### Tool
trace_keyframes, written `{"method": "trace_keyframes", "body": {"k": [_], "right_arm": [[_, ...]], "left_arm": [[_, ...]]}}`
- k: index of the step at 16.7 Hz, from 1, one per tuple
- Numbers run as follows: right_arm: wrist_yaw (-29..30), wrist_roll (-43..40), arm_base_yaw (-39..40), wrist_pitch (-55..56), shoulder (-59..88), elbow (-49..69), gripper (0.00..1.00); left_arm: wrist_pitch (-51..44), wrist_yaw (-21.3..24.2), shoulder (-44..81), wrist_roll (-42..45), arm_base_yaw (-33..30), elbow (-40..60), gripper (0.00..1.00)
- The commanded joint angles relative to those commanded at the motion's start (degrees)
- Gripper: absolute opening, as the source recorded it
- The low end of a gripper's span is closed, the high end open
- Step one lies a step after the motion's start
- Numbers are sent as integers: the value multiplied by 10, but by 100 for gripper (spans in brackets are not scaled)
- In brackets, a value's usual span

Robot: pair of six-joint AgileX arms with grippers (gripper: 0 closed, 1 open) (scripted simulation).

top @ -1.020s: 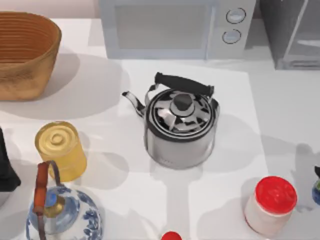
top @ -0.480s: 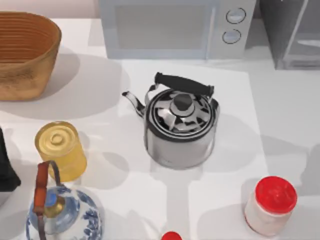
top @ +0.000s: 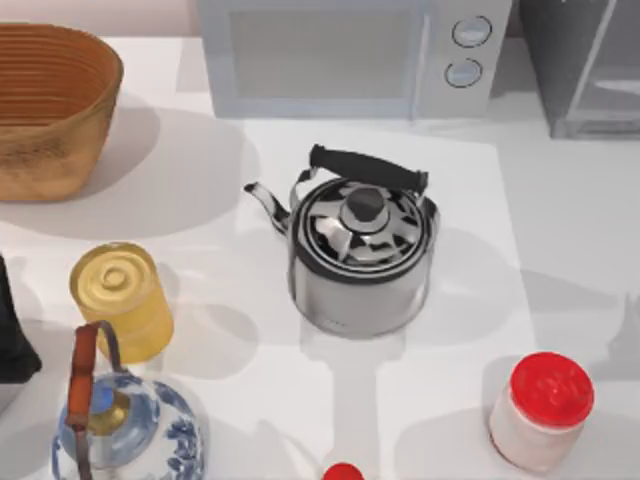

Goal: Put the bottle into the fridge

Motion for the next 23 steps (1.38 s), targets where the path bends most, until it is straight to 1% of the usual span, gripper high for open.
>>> {"method": "trace_keyframes", "body": {"k": [4,7,15,23], "right_arm": [[-4,-1,-6,14,18,13,1],[-13,-2,-20,68,87,61,1],[-51,0,-59,239,417,209,1],[-88,6,-96,374,735,325,1]], "left_arm": [[0,0,0,0,0,0,100],[0,0,0,0,0,0,100],[0,0,0,0,0,0,100],[0,0,0,0,0,0,100]]}}
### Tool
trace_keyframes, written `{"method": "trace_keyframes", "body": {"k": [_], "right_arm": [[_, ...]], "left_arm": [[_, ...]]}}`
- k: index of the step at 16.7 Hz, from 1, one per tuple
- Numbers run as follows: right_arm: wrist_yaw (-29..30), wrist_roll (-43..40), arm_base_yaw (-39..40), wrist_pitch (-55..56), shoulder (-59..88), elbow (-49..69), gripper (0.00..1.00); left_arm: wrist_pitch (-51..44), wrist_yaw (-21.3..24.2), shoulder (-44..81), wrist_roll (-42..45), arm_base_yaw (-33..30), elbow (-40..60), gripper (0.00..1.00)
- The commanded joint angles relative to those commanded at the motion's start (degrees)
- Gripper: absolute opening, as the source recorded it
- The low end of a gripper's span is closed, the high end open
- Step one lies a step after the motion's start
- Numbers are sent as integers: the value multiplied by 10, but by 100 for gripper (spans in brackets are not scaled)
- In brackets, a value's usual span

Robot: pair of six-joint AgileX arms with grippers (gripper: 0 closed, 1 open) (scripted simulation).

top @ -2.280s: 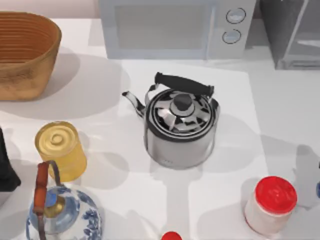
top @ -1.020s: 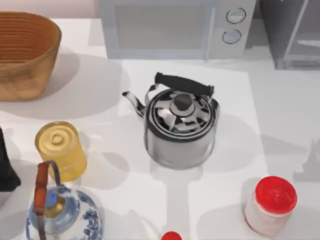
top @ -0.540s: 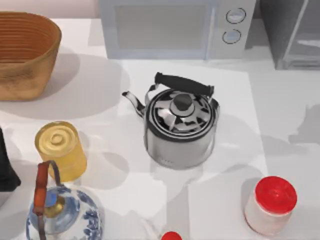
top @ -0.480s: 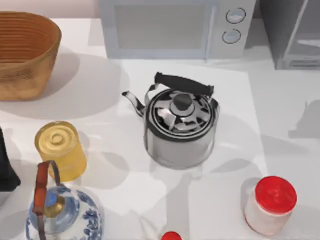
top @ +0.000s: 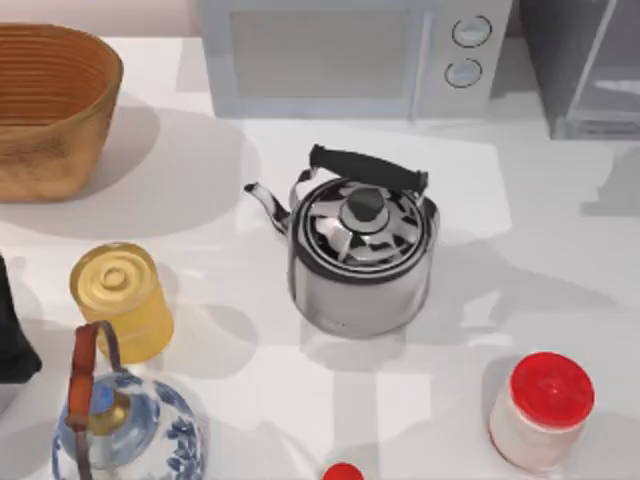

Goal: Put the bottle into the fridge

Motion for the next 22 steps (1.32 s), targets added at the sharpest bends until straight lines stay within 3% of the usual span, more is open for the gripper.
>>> {"method": "trace_keyframes", "body": {"k": [12,22], "right_arm": [[-53,3,-58,241,438,211,1],[-56,2,-61,267,482,244,1]], "left_arm": [[0,0,0,0,0,0,100],[0,0,0,0,0,0,100]]}}
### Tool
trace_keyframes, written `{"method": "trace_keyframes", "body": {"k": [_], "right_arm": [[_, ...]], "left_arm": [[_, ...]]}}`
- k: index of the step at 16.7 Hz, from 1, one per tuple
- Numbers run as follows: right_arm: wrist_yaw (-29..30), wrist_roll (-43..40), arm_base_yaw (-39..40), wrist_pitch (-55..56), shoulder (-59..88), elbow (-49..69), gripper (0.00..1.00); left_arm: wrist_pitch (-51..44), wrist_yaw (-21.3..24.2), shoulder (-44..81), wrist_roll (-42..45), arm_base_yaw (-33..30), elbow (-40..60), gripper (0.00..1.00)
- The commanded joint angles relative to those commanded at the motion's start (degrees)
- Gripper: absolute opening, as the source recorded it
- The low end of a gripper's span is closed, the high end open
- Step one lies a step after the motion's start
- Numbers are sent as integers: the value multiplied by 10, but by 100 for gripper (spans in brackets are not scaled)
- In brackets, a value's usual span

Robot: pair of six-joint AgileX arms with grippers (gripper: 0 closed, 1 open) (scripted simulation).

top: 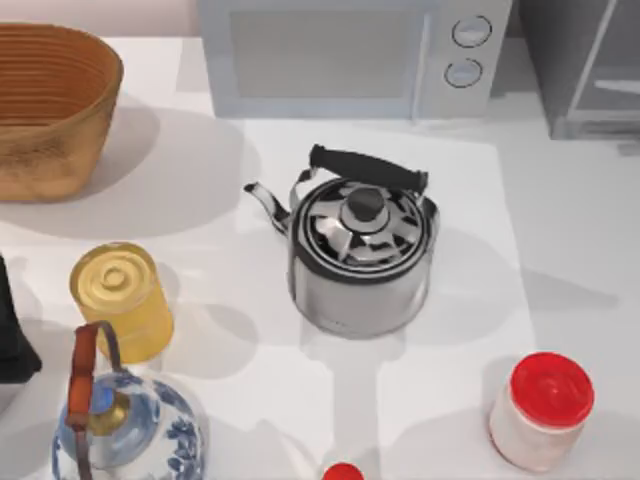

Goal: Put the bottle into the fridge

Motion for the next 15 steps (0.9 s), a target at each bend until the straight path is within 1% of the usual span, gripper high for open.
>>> {"method": "trace_keyframes", "body": {"k": [15], "right_arm": [[21,0,24,-108,123,240,1]], "left_arm": [[0,0,0,0,0,0,100]]}}
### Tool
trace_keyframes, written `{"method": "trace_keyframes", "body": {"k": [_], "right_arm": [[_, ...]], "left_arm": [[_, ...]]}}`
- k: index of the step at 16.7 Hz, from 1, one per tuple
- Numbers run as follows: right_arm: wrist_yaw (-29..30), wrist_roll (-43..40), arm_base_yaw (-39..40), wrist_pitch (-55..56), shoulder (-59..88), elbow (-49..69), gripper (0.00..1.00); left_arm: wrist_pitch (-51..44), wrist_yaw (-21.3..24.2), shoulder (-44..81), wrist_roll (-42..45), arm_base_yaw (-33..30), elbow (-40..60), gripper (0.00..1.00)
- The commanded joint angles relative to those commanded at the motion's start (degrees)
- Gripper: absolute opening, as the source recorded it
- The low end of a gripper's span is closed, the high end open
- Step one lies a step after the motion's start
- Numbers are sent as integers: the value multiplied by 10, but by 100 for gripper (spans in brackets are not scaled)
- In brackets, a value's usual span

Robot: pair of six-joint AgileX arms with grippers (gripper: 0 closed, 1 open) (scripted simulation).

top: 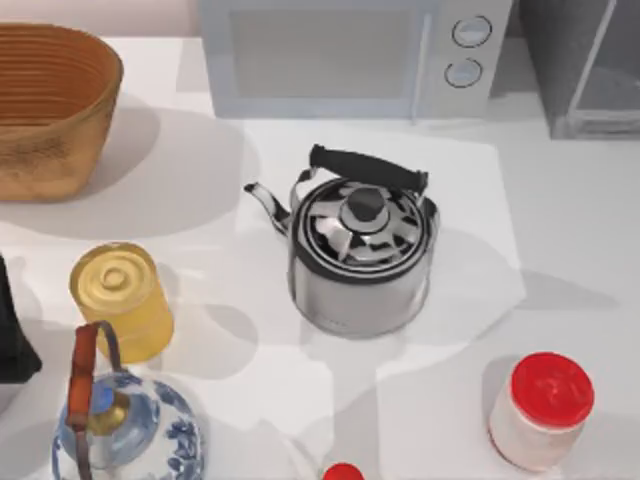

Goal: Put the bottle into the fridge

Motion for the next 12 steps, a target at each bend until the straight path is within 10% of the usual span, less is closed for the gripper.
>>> {"method": "trace_keyframes", "body": {"k": [7,12], "right_arm": [[7,-1,5,-28,22,43,1],[7,-1,5,-28,22,43,38]], "left_arm": [[0,0,0,0,0,0,100],[0,0,0,0,0,0,100]]}}
